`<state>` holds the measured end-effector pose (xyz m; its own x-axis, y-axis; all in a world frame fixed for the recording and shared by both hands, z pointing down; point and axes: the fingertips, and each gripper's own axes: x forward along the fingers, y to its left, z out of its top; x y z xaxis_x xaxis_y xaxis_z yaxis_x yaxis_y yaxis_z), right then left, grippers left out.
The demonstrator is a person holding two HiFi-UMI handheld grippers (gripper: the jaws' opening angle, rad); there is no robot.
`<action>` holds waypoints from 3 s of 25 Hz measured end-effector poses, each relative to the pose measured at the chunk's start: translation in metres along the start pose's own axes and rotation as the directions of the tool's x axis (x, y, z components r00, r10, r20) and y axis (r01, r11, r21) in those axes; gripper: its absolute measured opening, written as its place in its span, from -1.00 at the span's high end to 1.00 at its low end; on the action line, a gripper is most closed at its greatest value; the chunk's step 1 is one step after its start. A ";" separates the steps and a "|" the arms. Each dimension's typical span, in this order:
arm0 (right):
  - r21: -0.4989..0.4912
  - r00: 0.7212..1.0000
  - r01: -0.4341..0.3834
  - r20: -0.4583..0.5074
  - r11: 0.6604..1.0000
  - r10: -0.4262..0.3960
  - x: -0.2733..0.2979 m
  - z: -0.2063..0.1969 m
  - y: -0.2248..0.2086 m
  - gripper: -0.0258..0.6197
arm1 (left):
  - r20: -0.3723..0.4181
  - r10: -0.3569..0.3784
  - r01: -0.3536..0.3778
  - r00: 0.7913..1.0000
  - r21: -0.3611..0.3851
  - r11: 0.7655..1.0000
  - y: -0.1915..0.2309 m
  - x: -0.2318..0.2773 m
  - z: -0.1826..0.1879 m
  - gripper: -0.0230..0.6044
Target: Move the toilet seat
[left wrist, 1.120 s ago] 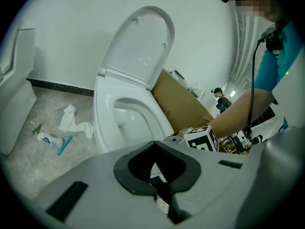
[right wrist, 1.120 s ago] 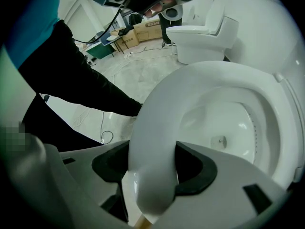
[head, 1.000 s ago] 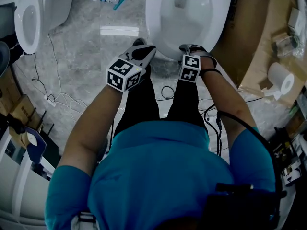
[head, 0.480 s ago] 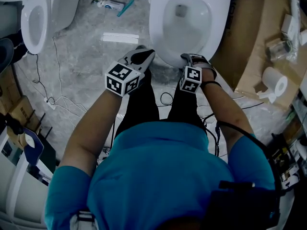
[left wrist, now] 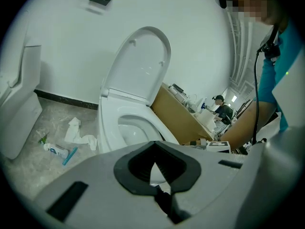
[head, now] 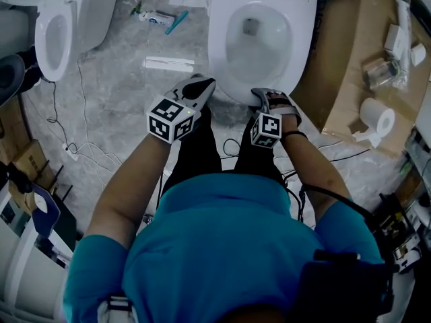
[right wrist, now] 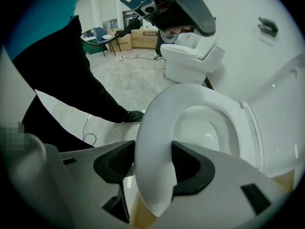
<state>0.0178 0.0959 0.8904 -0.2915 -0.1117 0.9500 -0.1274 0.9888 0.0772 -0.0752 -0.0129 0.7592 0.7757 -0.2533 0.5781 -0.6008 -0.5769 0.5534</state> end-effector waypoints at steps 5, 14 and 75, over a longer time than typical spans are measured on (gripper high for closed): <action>-0.008 0.999 0.034 0.013 0.999 -0.034 -0.015 0.003 -0.003 0.18 | 0.021 0.009 -0.009 1.000 -0.003 1.000 -0.006 -0.004 0.011 0.92; -0.038 0.995 0.096 0.035 0.995 -0.095 -0.038 0.010 -0.009 0.20 | 0.035 0.013 -0.013 0.999 0.010 1.000 -0.017 -0.014 0.024 0.92; 0.012 0.924 0.358 0.143 0.934 -0.356 -0.227 0.057 -0.124 0.57 | 0.202 0.011 -0.027 0.979 0.075 0.997 -0.085 -0.084 0.155 0.92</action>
<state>0.0457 -0.0071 0.6480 -0.3592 -0.4690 0.8069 -0.2346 0.8822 0.4083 -0.0593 -0.0630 0.5703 0.7920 -0.4115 0.4511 -0.6053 -0.6263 0.4914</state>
